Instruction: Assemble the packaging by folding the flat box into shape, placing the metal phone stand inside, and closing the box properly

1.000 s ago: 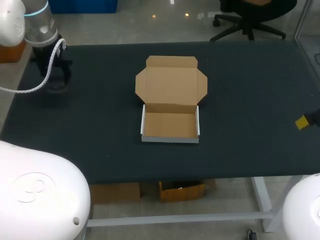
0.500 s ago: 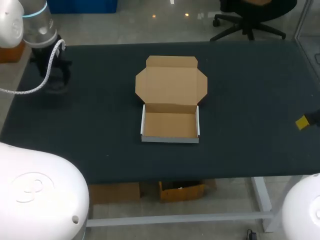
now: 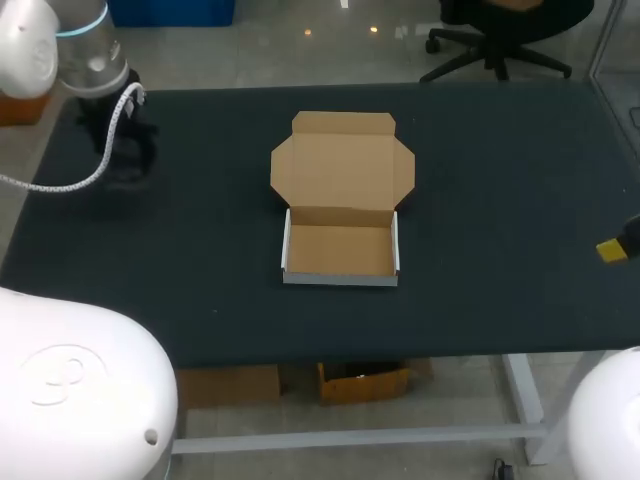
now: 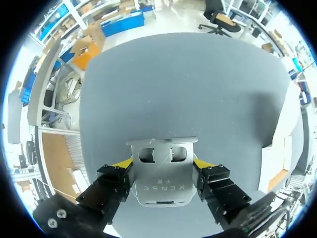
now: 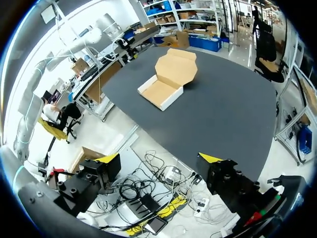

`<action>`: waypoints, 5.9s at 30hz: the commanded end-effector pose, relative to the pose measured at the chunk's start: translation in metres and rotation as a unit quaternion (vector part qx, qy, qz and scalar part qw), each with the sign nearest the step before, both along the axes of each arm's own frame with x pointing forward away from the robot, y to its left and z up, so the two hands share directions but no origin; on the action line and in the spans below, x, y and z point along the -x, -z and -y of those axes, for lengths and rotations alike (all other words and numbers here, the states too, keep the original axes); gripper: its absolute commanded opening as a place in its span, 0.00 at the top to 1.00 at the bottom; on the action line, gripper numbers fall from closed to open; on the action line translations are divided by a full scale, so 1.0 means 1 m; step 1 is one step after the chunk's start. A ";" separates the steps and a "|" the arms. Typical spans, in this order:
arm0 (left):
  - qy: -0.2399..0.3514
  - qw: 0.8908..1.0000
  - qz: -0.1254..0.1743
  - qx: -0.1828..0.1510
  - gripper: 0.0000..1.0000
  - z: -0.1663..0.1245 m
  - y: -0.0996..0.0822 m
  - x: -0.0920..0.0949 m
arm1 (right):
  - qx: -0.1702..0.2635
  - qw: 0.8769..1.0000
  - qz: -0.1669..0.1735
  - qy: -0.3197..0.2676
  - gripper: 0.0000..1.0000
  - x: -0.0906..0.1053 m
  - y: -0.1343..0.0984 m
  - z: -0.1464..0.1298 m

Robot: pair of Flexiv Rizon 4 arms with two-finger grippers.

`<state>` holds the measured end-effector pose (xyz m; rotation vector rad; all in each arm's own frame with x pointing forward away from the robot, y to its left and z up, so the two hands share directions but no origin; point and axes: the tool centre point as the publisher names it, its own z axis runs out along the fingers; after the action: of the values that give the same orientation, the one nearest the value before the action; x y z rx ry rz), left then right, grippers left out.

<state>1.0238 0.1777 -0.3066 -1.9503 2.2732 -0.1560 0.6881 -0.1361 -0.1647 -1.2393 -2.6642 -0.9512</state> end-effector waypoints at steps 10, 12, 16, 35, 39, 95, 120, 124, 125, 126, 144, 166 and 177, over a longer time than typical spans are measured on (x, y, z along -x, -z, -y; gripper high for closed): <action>0.055 0.998 -0.002 -0.011 1.00 0.039 -0.006 0.025 | -0.016 0.992 0.078 -0.094 0.00 -0.009 0.021 -0.003; 0.063 0.998 -0.005 -0.012 1.00 0.042 -0.005 0.026 | -0.016 0.990 0.086 -0.113 0.00 -0.009 0.023 -0.004; 0.073 0.997 -0.013 -0.012 1.00 0.049 -0.002 0.028 | -0.016 0.990 0.086 -0.113 0.00 -0.009 0.023 -0.004; 0.080 0.997 -0.014 -0.014 1.00 0.052 -0.002 0.029 | 0.002 0.986 0.093 -0.140 0.00 -0.016 0.029 -0.013; 0.107 0.994 -0.016 -0.019 1.00 0.071 -0.001 0.035 | 0.030 0.982 0.091 -0.163 0.00 -0.017 0.035 -0.021; 0.246 0.968 -0.035 -0.030 1.00 0.215 -0.016 0.097 | 0.022 0.983 0.104 -0.151 0.00 -0.024 0.060 -0.016; 0.269 0.963 -0.025 -0.019 1.00 0.247 -0.020 0.107 | 0.022 0.983 0.104 -0.151 0.00 -0.024 0.060 -0.016; 0.281 0.959 -0.025 -0.020 1.00 0.265 -0.020 0.111 | 0.022 0.983 0.104 -0.151 0.00 -0.024 0.060 -0.016; 0.283 0.958 -0.024 -0.021 1.00 0.269 -0.020 0.112 | 0.022 0.983 0.104 -0.151 0.00 -0.024 0.060 -0.016; 0.287 0.957 -0.024 -0.019 1.00 0.273 -0.019 0.112 | 0.022 0.983 0.104 -0.151 0.00 -0.024 0.060 -0.016; 0.336 0.942 -0.010 0.007 1.00 0.333 0.017 0.117 | 0.022 0.983 0.104 -0.151 0.00 -0.024 0.060 -0.016; 0.363 0.932 -0.006 -0.003 1.00 0.377 0.052 0.115 | 0.022 0.983 0.104 -0.151 0.00 -0.024 0.060 -0.016; 0.359 0.933 -0.007 0.001 1.00 0.380 0.068 0.115 | 0.022 0.983 0.104 -0.151 0.00 -0.024 0.060 -0.016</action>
<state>0.9066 -0.1995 -0.3710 -1.0241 2.8741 -0.2200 0.7122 -0.1198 -0.2255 -0.7445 -2.9320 -1.0205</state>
